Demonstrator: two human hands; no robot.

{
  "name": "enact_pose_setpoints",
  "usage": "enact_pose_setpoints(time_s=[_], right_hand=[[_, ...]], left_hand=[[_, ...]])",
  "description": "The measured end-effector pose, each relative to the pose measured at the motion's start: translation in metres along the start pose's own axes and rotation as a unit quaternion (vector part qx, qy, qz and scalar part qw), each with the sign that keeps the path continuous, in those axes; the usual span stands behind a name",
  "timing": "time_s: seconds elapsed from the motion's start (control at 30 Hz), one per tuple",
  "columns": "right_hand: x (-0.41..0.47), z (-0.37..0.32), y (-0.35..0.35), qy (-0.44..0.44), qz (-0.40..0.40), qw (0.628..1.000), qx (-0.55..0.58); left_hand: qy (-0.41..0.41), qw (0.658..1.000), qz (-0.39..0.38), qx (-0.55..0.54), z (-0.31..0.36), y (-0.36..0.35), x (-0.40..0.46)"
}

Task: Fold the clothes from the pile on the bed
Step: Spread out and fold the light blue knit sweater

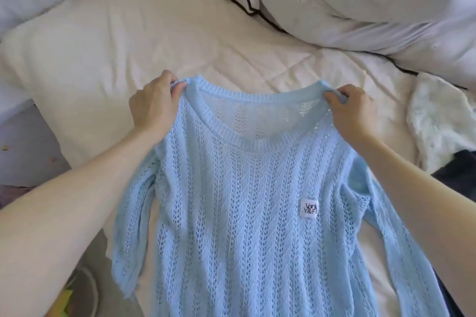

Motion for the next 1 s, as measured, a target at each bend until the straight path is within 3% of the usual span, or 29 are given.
enact_pose_setpoints(time_s=[0.2,0.33,0.43,0.57,0.7,0.83,1.0], right_hand=[[0.006,0.018,-0.037,-0.025,-0.024,0.998,-0.061],[-0.043,0.024,-0.046,0.065,-0.011,0.996,-0.057],[-0.117,0.039,-0.060,0.096,-0.053,0.993,-0.052],[-0.219,0.059,-0.071,0.146,-0.089,0.982,-0.081],[-0.289,0.077,-0.076,0.180,-0.130,0.965,-0.141],[-0.328,0.093,-0.083,0.189,-0.151,0.957,-0.161],[-0.355,0.101,-0.088,0.170,-0.145,0.960,-0.169]], left_hand=[[0.018,0.998,-0.059,-0.007,-0.007,-0.048,-0.007],[-0.009,0.996,0.035,-0.087,0.001,-0.030,-0.045],[-0.030,0.992,0.070,-0.105,0.011,-0.008,-0.107],[0.109,0.977,0.021,-0.184,0.011,-0.002,-0.193],[0.268,0.921,-0.063,-0.277,0.001,-0.009,-0.247],[0.257,0.894,-0.152,-0.333,-0.010,-0.012,-0.261],[0.331,0.874,-0.020,-0.356,-0.032,0.001,-0.280]])
Point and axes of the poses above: each hand's wrist, its own x-axis towards the middle knuckle, its own y-axis out of the back of the hand, z = x × y, the point moved 3 cm from there along x, towards the middle knuckle, and after that the axes turned 14 degrees about -y, right-handed, at the moved point
